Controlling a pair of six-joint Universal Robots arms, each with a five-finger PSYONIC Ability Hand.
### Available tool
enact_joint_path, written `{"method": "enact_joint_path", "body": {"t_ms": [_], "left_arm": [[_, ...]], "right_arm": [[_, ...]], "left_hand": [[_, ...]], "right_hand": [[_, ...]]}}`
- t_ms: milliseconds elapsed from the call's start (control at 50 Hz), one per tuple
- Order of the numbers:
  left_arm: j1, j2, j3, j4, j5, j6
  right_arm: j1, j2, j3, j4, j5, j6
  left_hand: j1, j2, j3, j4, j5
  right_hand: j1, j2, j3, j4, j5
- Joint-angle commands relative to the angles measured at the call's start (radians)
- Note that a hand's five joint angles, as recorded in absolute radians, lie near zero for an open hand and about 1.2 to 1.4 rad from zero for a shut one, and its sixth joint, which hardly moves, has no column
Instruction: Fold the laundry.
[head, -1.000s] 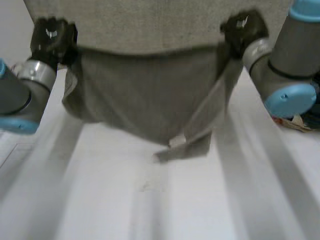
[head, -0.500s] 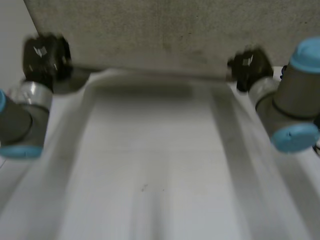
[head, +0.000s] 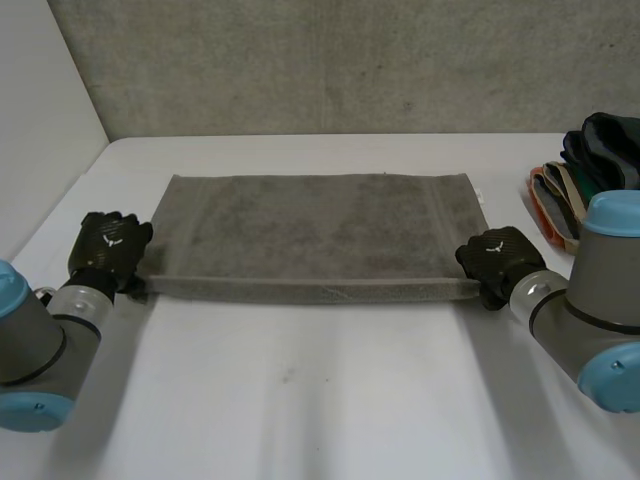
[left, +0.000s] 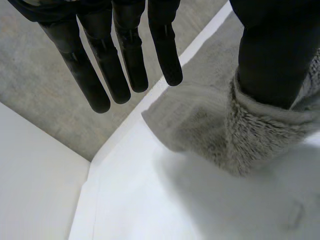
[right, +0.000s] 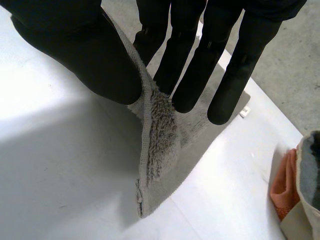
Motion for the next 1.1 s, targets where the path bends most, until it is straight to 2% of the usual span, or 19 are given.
{"method": "enact_joint_path", "body": {"t_ms": [20, 60, 240, 280, 340, 360, 380, 440, 460, 520, 580, 600, 660, 820, 920, 1100], "left_arm": [[-0.001, 0.032, -0.037, -0.061, 0.004, -0.016], [0.002, 0.048, -0.046, -0.080, 0.007, -0.016], [0.022, 0.184, -0.107, -0.236, 0.059, -0.004], [0.022, 0.235, -0.121, -0.294, 0.059, -0.001], [0.028, 0.340, -0.143, -0.446, 0.061, 0.010], [0.030, 0.362, -0.147, -0.484, 0.061, 0.018], [0.036, 0.409, -0.157, -0.586, 0.064, 0.050], [0.042, 0.469, -0.172, -0.754, 0.069, 0.145], [0.044, 0.489, -0.180, -0.832, 0.069, 0.210], [0.045, 0.493, -0.184, -0.906, 0.069, 0.306], [0.045, 0.473, -0.161, -0.873, 0.067, 0.378], [0.044, 0.436, -0.135, -0.820, 0.066, 0.386], [0.027, 0.355, -0.072, -0.721, 0.055, 0.377], [-0.080, 0.096, 0.178, -0.440, 0.047, 0.292], [-0.137, -0.079, 0.384, -0.289, -0.005, 0.280], [-0.217, -0.319, 0.638, -0.273, -0.065, 0.263]], "right_arm": [[-0.003, -0.042, 0.030, 0.001, -0.013, -0.001], [-0.003, -0.049, 0.035, 0.001, -0.016, -0.003], [0.003, -0.088, 0.035, 0.071, -0.008, -0.052], [0.003, -0.118, 0.033, 0.134, -0.008, -0.093], [0.000, -0.184, 0.045, 0.315, 0.003, -0.217], [-0.005, -0.209, 0.064, 0.420, 0.006, -0.287], [-0.009, -0.221, 0.076, 0.471, 0.010, -0.320], [-0.057, -0.252, 0.101, 0.593, 0.018, -0.421], [-0.065, -0.255, 0.102, 0.595, 0.021, -0.434], [-0.082, -0.253, 0.090, 0.544, 0.033, -0.440], [-0.082, -0.232, 0.075, 0.498, 0.047, -0.438], [-0.082, -0.209, 0.061, 0.463, 0.052, -0.432], [-0.077, -0.134, 0.007, 0.377, 0.064, -0.408], [-0.056, 0.036, -0.166, 0.166, 0.121, -0.363], [-0.052, 0.138, -0.293, 0.049, 0.136, -0.363], [-0.048, 0.285, -0.471, 0.016, 0.136, -0.359]], "left_hand": [[0.406, 0.408, 0.405, 0.414, 0.426], [0.750, 0.752, 0.749, 0.757, 0.770], [0.757, 0.759, 0.756, 0.764, 0.777], [0.757, 0.759, 0.756, 0.764, 0.777], [0.757, 0.759, 0.756, 0.764, 0.777], [0.757, 0.759, 0.756, 0.764, 0.777], [0.757, 0.759, 0.756, 0.764, 0.777], [0.757, 0.759, 0.756, 0.764, 0.777], [0.757, 0.759, 0.756, 0.764, 0.777], [0.757, 0.759, 0.756, 0.764, 0.777], [0.757, 0.759, 0.756, 0.764, 0.777], [0.757, 0.759, 0.756, 0.764, 0.777], [0.757, 0.759, 0.756, 0.764, 0.777], [0.757, 0.759, 0.756, 0.764, 0.777], [0.757, 0.759, 0.756, 0.764, 0.777], [0.757, 0.759, 0.756, 0.764, 0.777]], "right_hand": [[0.265, 0.209, 0.201, 0.195, 0.199], [0.265, 0.209, 0.201, 0.195, 0.199], [0.265, 0.209, 0.201, 0.195, 0.199], [0.265, 0.209, 0.201, 0.195, 0.199], [0.265, 0.209, 0.201, 0.195, 0.199], [0.265, 0.209, 0.201, 0.195, 0.199], [0.265, 0.209, 0.201, 0.195, 0.199], [0.265, 0.209, 0.201, 0.195, 0.199], [0.265, 0.209, 0.201, 0.195, 0.199], [0.265, 0.209, 0.201, 0.195, 0.199], [0.265, 0.209, 0.201, 0.195, 0.199], [0.265, 0.209, 0.201, 0.195, 0.199], [0.265, 0.209, 0.201, 0.195, 0.199], [0.265, 0.209, 0.201, 0.195, 0.199], [0.265, 0.209, 0.201, 0.195, 0.199], [0.265, 0.209, 0.201, 0.195, 0.199]]}}
